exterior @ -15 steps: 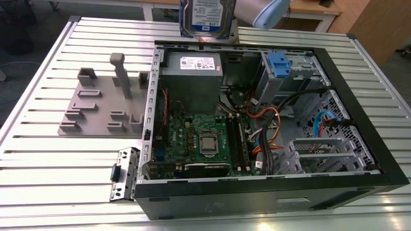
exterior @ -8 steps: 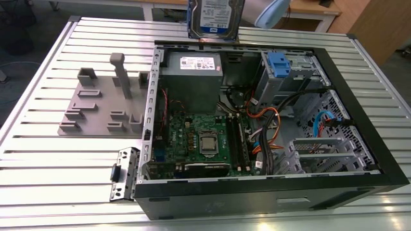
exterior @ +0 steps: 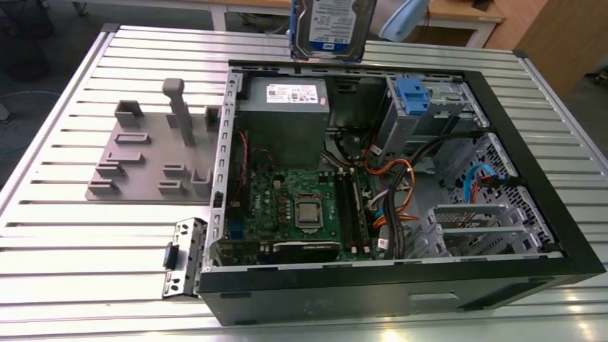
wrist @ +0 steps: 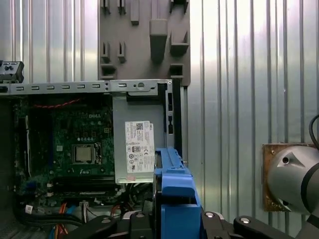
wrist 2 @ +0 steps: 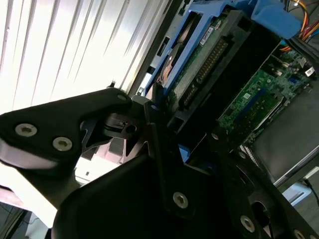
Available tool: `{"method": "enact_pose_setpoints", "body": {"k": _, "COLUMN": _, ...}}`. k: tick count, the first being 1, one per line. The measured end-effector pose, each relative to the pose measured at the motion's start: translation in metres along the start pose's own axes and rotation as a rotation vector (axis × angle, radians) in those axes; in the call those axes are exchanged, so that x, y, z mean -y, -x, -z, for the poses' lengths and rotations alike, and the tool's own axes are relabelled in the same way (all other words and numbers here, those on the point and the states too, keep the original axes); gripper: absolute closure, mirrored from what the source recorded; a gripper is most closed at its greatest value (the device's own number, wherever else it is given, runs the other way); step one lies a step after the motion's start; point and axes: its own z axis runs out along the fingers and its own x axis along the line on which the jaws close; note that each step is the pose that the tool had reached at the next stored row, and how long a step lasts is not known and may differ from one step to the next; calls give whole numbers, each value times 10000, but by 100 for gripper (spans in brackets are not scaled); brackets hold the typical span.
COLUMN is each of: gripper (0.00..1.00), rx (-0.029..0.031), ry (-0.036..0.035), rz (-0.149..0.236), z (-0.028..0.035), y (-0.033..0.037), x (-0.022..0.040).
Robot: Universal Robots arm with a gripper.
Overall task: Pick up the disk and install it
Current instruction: 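Pick up the disk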
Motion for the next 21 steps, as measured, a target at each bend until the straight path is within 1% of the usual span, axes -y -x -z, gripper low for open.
{"method": "enact_pose_setpoints", "body": {"k": 5, "gripper": 64, "rx": 0, "ry": 6, "rz": 0, "z": -2, "y": -13, "x": 131}}
{"method": "enact_pose_setpoints", "body": {"k": 21, "gripper": 64, "rx": 0, "ry": 13, "rz": -1, "z": -8, "y": -42, "x": 510}}
